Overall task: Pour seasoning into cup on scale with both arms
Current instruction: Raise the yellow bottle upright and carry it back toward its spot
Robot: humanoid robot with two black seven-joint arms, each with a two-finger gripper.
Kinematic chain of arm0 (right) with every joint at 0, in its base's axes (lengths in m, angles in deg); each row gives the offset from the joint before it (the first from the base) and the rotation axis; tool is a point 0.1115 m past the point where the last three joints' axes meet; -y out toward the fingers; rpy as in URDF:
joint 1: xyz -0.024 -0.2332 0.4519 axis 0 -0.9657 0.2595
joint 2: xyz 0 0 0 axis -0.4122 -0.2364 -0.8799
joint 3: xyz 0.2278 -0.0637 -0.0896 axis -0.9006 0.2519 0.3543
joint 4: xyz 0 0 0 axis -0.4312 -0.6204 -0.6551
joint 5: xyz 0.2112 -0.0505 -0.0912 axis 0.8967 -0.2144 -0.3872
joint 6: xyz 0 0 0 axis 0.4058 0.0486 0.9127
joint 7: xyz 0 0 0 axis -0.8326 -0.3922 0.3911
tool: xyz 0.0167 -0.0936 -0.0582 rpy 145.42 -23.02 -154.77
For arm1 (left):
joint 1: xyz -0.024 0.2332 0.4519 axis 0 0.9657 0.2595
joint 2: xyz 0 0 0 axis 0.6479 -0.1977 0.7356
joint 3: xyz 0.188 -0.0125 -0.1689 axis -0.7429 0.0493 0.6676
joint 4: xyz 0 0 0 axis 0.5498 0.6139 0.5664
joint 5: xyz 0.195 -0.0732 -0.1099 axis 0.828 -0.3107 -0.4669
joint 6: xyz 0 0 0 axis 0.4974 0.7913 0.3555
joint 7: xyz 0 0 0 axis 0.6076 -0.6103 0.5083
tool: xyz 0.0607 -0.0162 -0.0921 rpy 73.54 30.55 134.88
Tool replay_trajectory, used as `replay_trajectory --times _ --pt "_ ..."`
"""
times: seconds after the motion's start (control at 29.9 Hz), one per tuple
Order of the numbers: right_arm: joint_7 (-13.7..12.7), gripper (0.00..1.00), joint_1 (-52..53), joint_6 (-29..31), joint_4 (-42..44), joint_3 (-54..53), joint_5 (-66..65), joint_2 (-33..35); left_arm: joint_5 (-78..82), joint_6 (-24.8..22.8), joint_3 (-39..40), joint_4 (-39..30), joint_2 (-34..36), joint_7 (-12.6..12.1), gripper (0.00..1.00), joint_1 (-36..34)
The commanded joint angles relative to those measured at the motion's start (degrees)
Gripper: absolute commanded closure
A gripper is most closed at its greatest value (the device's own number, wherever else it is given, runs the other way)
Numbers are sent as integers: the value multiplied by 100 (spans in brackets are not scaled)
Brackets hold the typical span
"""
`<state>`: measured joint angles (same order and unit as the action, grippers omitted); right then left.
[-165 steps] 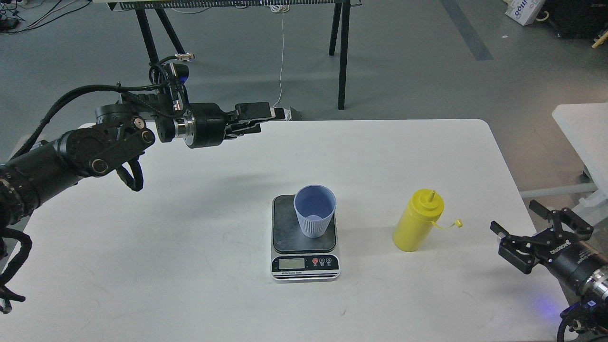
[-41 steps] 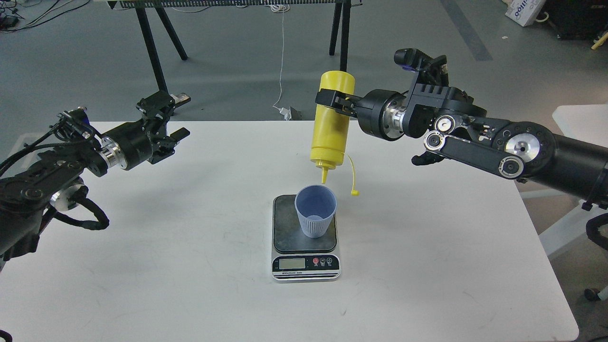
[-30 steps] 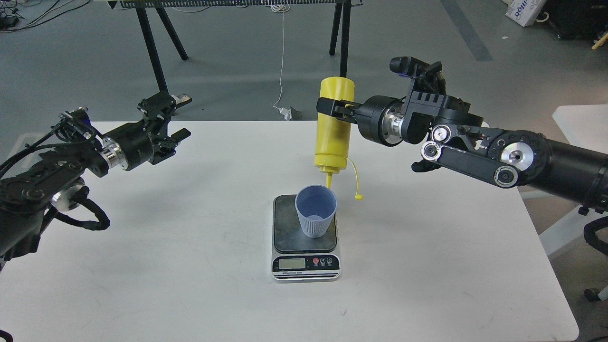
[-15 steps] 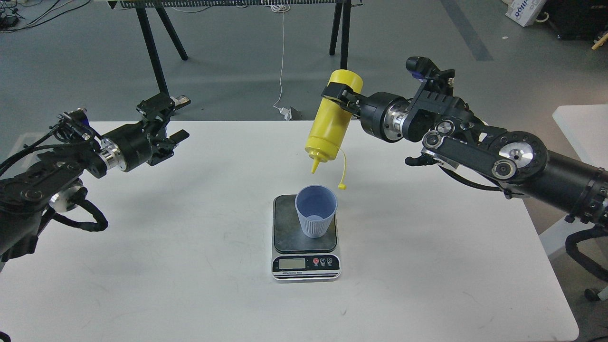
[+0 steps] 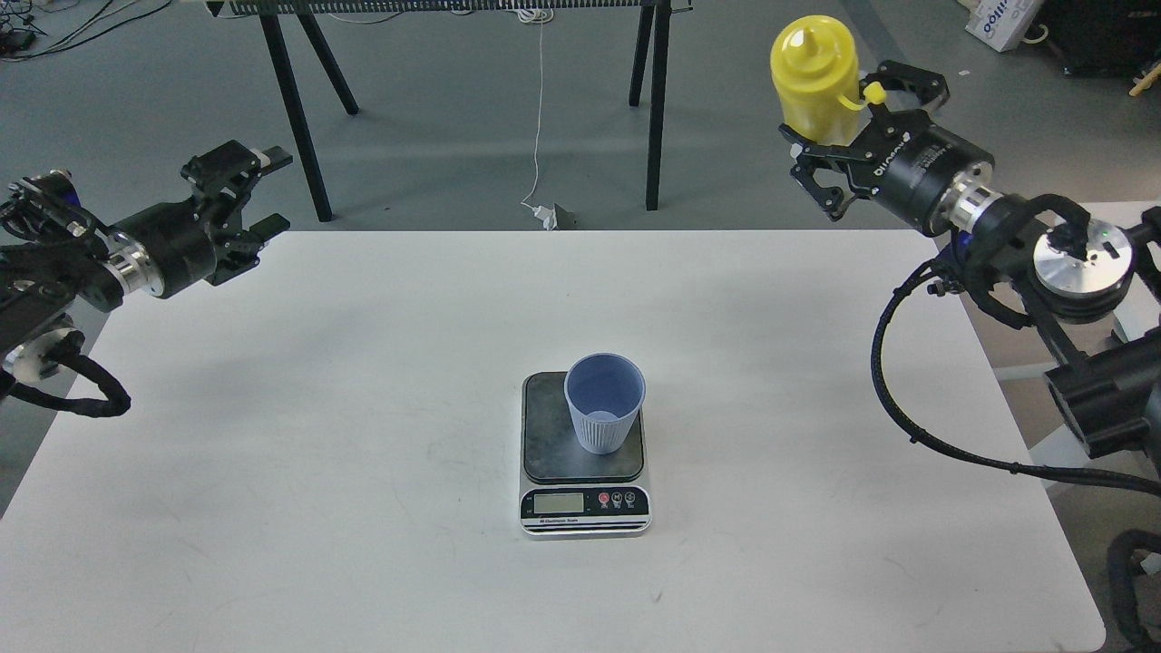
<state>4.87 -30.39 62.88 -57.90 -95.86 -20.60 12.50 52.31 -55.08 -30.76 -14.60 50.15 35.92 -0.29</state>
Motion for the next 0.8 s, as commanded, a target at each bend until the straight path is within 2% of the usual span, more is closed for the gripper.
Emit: replay_trajectory --times 0.0,0.2,0.3,0.43,0.77 --pt "-143 98 -904 450 12 -660 1071 -213 3 -1 -13 1 49 0 1 -55" --pt "-170 98 -2215 1488 -5 -661 2198 -362 3 -1 -4 -26 101 0 1 -55" --pt "-152 96 -2602 1647 126 -661 2207 -564 3 -1 -13 -26 119 0 1 -55" --pt "-161 96 -2744 1960 784 -599 2199 -793 3 -1 -13 -26 154 0 1 -55" --pt "-126 94 -2612 1960 1621 25 2190 -1021 3 -1 -21 -26 154 0 1 -19"
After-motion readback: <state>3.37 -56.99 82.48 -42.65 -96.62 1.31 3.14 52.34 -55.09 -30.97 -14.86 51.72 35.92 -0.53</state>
